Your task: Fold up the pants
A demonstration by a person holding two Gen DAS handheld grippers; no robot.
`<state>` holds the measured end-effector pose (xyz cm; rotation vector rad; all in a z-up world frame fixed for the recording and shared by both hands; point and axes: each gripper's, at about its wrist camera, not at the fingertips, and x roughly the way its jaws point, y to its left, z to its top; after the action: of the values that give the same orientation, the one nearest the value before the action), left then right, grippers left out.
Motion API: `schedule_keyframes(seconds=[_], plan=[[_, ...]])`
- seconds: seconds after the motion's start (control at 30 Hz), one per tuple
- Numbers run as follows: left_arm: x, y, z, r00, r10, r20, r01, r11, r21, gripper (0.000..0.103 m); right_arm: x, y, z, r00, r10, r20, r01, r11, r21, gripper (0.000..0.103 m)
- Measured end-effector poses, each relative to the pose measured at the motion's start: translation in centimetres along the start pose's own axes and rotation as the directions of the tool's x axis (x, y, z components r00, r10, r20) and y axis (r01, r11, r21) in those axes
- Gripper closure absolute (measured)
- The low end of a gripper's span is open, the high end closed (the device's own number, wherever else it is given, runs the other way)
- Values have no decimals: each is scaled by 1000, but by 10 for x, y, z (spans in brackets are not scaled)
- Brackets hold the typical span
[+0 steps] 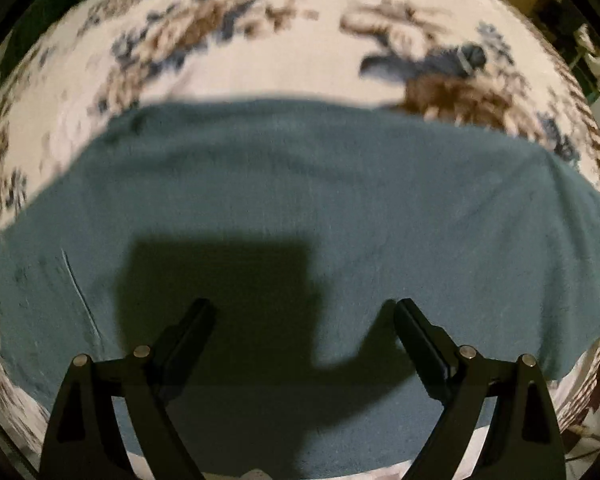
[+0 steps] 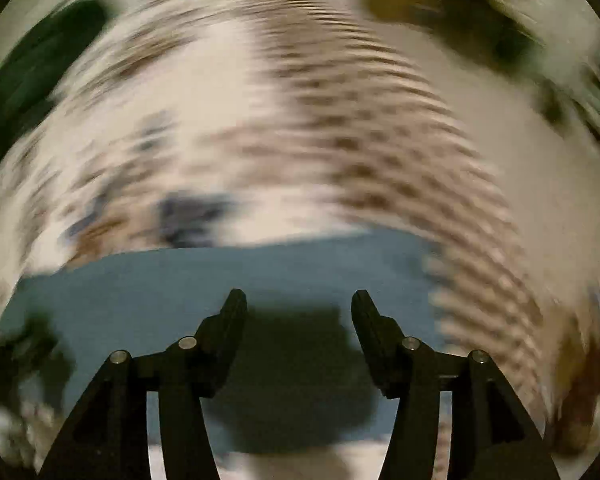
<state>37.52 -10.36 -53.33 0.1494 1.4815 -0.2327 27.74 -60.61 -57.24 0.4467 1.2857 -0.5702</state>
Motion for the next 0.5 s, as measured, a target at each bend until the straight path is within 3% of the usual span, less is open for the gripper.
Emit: schedule_keyframes(seconds=[0.13,0.23,0.33,0.37,0.4,0.47,0.5], plan=[[4,2,-9,1000,6,3,-6,1000,-16,11,29,-67,-7,998,12,-64,-2,987,158,45],[7,2,-8,1000,18,0,-18,1000,-15,11,43,-79,-7,994,105,-27,-97,974,204,45],[7,1,-8,1000,25,-1,-25,1000,-10,10,62,-73,-3,991,126,-48,-114,975,193,46],[9,-2,-7,1000,26,-2,-26,1000,-7,10,67,-70,-3,991,124,-49,-113,977,183,60],[8,-2,-9,1000,25,-2,-25,1000,-5,10,68,-64,-2,994,104,-32,-98,983,157,89],[15,8,1,1000,20,0,-20,1000,5,10,52,-50,-3,998,9,61,-15,996,92,101],[19,0,14,1000,21,-1,-21,1000,8,10,36,-44,-2,990,-27,140,17,997,77,101]])
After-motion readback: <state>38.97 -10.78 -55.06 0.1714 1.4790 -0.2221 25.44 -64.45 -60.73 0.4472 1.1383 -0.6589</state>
